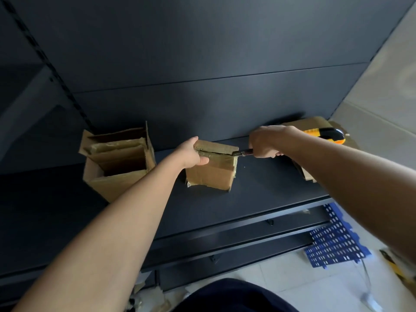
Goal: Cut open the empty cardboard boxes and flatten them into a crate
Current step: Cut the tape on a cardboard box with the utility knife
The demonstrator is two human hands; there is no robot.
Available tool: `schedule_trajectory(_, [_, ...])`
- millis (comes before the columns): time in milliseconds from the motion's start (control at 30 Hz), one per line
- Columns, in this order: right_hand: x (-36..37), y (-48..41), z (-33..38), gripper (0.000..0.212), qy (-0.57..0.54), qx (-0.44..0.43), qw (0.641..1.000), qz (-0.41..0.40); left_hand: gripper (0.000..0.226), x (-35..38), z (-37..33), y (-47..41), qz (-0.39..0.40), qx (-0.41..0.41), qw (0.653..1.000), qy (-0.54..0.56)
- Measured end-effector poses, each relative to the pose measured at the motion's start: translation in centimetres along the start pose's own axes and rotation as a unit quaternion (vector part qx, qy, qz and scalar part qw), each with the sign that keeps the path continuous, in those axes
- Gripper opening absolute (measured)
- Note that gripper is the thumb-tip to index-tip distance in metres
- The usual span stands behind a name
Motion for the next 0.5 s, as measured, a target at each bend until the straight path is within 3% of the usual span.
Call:
schedule_trajectory(100, [0.1,0.0,-2.0,0.024,0.033,0.029,0.999,0.028,0.085,-0.4,-0.2,0.0,-0.027,-0.023,0.999,-0.03])
schedule_trajectory(167, [0.4,-0.4,-3.9,0.023,0.034,0.055,0.996,-0.059,0.087,-0.5,-0.4,-0.1,-0.058,-0.018,0.998,-0.016])
schedule_trajectory(233, [1.1,-1.5,-4.9,0.027,-0.036,0.079,0.985,-0.148,0.083,-0.2,-0.6,-0.2,-0.09,-0.002,0.996,-0.009])
schedule_trajectory(300, [1.6,-2.8,-4.0,0.03,-0.197,0.069,0.966,-0.151,0.078,-0.1,-0.6,-0.3,-0.106,0.001,0.994,-0.026])
schedule_trajectory(333, [1.9,-3.4,-3.0,0.027,-0.31,0.048,0.941,-0.127,0.073,-0.1,-0.6,-0.3,-0.104,0.01,0.994,-0.034])
schedule_trajectory(400, [2.6,-4.5,-1.0,0.02,-0.527,0.024,0.848,-0.061,0.066,-0.1,-0.5,-0.5,-0.095,0.049,0.994,-0.035])
schedule_trajectory(433, [3.0,-4.7,-0.1,0.019,-0.593,0.02,0.805,-0.025,0.066,0.2,-0.6,-0.5,-0.096,0.067,0.992,-0.037])
schedule_trajectory(500, [3.9,-5.0,0.9,0.018,-0.653,0.008,0.757,0.028,0.06,1.1,-0.5,-0.6,-0.148,0.053,0.987,-0.044])
Point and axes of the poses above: each hand's wrist, its own y-axis away from the middle knuckle, its own x-axis out of the palm, z = x × y, the point moved 1 cm from there along -y, towards the middle knuckle, and after that the axes turned 1 degree about y, right-handed, at the moved point
